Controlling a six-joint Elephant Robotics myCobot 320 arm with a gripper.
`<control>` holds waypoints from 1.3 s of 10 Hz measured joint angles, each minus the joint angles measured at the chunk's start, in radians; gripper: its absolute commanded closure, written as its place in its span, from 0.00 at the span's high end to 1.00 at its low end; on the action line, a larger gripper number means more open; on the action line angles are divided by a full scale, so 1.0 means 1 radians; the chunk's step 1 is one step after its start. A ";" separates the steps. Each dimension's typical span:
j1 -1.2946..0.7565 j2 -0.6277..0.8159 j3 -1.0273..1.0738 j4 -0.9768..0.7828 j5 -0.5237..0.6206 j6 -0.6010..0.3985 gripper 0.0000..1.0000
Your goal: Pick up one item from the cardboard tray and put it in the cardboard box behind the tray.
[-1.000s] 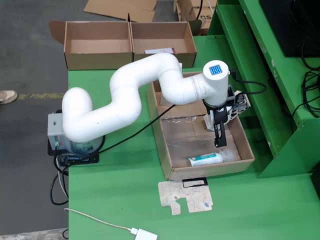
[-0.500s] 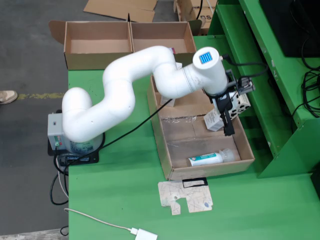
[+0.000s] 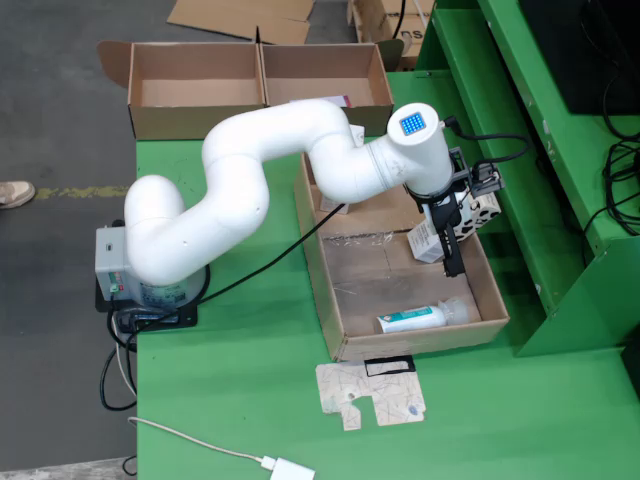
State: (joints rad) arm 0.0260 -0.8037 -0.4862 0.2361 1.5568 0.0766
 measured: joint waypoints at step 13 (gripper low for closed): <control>-0.020 -0.046 -0.376 0.121 0.017 -0.012 1.00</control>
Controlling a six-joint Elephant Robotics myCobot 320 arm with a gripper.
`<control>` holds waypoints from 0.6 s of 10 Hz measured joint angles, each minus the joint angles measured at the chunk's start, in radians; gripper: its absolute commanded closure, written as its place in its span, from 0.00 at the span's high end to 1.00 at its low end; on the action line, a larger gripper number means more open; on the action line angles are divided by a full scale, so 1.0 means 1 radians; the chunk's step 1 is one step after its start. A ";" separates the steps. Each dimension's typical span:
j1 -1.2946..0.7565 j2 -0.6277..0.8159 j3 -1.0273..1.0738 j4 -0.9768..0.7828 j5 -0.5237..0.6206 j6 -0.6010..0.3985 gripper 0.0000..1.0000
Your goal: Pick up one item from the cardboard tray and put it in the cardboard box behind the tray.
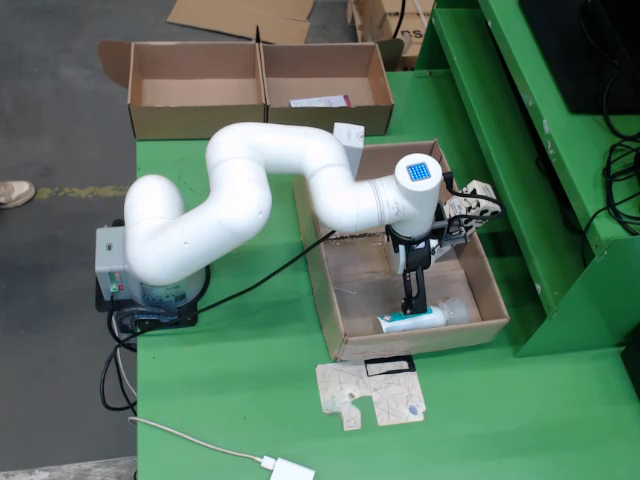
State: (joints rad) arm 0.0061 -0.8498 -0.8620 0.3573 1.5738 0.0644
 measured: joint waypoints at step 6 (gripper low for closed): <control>-0.073 -0.049 0.123 -0.052 0.005 -0.003 1.00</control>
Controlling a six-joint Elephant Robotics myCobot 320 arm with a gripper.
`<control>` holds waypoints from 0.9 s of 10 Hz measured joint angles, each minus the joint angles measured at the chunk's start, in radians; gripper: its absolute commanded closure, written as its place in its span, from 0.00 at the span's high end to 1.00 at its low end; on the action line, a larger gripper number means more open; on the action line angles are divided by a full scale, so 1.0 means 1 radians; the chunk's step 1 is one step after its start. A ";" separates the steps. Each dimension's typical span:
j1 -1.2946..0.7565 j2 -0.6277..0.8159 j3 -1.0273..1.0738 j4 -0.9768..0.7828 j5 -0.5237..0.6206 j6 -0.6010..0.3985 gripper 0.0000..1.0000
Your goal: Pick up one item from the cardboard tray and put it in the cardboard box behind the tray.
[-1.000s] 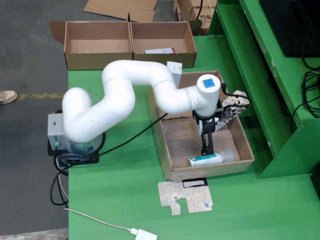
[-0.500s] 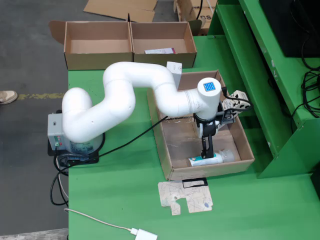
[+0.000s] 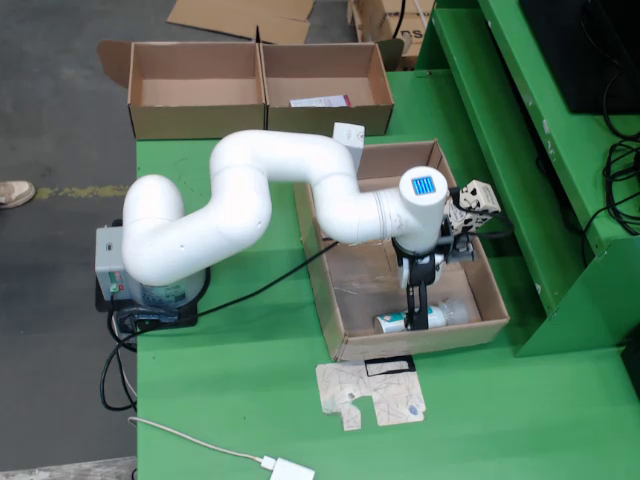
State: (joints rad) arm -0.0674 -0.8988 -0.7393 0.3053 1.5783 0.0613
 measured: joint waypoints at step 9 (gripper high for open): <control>-0.035 -0.112 0.198 -0.081 0.006 -0.003 1.00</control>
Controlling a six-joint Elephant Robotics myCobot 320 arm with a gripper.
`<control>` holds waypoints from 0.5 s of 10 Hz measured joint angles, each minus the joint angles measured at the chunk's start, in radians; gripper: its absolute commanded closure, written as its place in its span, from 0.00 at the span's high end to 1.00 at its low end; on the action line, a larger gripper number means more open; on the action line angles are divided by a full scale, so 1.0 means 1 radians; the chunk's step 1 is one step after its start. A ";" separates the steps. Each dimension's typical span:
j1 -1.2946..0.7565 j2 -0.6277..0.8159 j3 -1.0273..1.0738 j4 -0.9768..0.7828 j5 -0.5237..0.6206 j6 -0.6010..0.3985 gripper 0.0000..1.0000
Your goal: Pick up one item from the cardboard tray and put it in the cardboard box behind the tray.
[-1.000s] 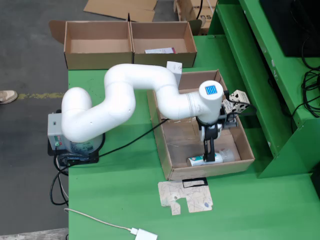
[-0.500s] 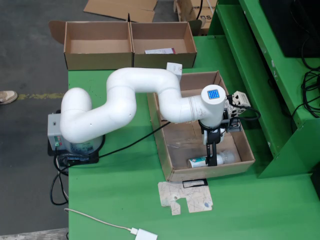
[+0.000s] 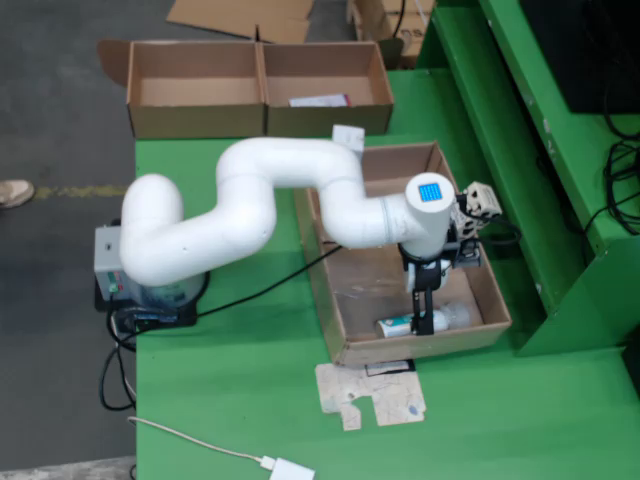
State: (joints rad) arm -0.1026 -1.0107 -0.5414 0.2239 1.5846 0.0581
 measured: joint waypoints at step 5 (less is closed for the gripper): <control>0.015 -0.031 -0.025 0.029 -0.023 0.000 1.00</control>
State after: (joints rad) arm -0.0873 -1.0414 -0.5660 0.2531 1.5615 0.0581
